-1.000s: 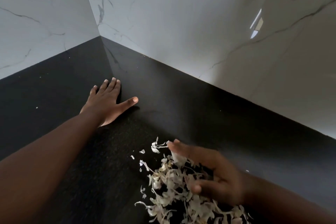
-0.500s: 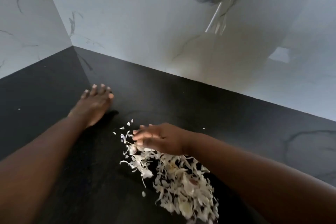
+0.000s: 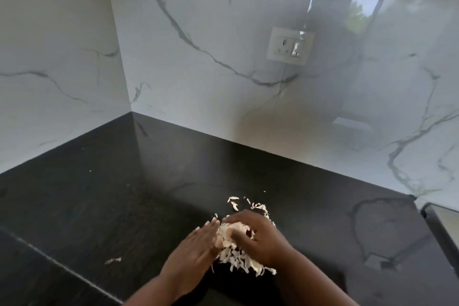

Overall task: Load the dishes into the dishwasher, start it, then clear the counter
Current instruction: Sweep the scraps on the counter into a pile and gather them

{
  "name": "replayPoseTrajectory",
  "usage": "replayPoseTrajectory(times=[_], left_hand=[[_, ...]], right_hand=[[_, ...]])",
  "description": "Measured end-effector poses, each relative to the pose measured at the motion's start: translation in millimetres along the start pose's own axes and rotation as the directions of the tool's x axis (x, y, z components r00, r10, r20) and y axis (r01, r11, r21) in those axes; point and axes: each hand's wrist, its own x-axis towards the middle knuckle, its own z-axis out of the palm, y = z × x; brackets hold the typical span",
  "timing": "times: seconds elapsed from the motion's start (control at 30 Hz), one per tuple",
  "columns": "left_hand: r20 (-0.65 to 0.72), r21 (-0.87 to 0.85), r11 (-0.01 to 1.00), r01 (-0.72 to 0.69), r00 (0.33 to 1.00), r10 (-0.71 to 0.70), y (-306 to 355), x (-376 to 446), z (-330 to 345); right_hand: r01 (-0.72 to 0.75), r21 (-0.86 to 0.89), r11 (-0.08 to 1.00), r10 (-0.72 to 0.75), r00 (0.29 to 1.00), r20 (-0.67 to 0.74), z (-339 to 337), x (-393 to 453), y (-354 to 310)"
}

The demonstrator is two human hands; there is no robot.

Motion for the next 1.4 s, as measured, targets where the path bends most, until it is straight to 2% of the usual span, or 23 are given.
replayPoseTrajectory(times=[0.07, 0.1, 0.17, 0.23, 0.3, 0.43, 0.57, 0.67, 0.73, 0.8, 0.83, 0.9, 1.07, 1.2, 1.4], left_hand=[[-0.075, -0.023, 1.0, 0.006, 0.997, -0.008, 8.5, -18.9, 3.7], [-0.081, -0.002, 1.0, 0.027, 0.996, -0.027, 12.3, -27.9, 4.8], [-0.077, 0.129, 0.99, 0.057, 0.996, -0.048, 15.2, -43.2, 10.2], [-0.114, 0.234, 0.965, 0.115, 0.989, -0.091, 18.5, -51.4, 13.7], [-0.137, 0.276, 0.939, 0.205, 0.975, -0.172, 22.4, -53.7, 12.1], [-0.125, 0.308, 0.903, 0.3, 0.954, -0.274, 26.5, -50.4, 9.0], [-0.118, 0.354, 0.87, 0.343, 0.939, -0.322, 24.7, -45.0, 12.3], [-0.101, 0.401, 0.851, 0.339, 0.94, -0.327, 27.6, -43.3, 11.9], [-0.097, 0.418, 0.841, 0.344, 0.937, -0.335, 29.0, -43.0, 11.4], [-0.098, 0.415, 0.836, 0.359, 0.931, -0.351, 29.4, -42.7, 10.9], [-0.104, 0.416, 0.831, 0.37, 0.927, -0.361, 29.4, -42.4, 11.3], [-0.093, 0.424, 0.823, 0.378, 0.922, -0.375, 31.6, -42.3, 12.4], [-0.125, 0.422, 0.818, 0.392, 0.918, -0.375, 34.0, -42.0, 11.8], [-0.125, 0.432, 0.804, 0.409, 0.91, -0.395, 36.2, -42.1, 10.7], [-0.133, 0.399, 0.814, 0.422, 0.905, -0.404, 34.9, -40.6, 11.1]], right_hand=[[-0.108, 0.007, 0.994, 0.107, 0.973, -0.203, -9.1, -32.5, -0.7], [-0.175, -0.068, 0.982, 0.154, 0.958, -0.243, -13.0, -50.1, -0.5], [-0.339, -0.293, 0.894, 0.296, 0.938, -0.181, -14.0, -83.5, 3.7], [-0.493, -0.44, 0.751, 0.508, 0.856, -0.092, -7.9, -111.1, 9.3], [-0.567, -0.5, 0.655, 0.616, 0.783, -0.082, 1.3, -125.2, 11.8], [-0.624, -0.487, 0.611, 0.662, 0.74, -0.119, 14.5, -119.0, 4.7], [-0.58, -0.489, 0.652, 0.63, 0.773, -0.076, 25.0, -101.7, 2.6], [-0.473, -0.465, 0.748, 0.538, 0.843, 0.007, 25.8, -92.1, 6.1], [-0.432, -0.224, 0.874, 0.449, 0.893, 0.031, 20.6, -85.9, 10.9], [-0.402, 0.057, 0.914, 0.404, 0.914, -0.032, 8.3, -79.4, 19.6], [-0.391, 0.106, 0.914, 0.4, 0.914, -0.074, -0.9, -74.9, 25.8], [-0.392, 0.079, 0.917, 0.398, 0.913, -0.093, -25.2, -61.2, 44.9], [-0.334, -0.182, 0.925, 0.353, 0.932, 0.084, -72.0, -11.3, 93.9], [-0.25, -0.325, 0.912, 0.318, 0.932, 0.175, -71.1, 31.6, 114.5], [-0.065, -0.333, 0.941, 0.183, 0.923, 0.338, -48.4, 73.8, 114.0]])
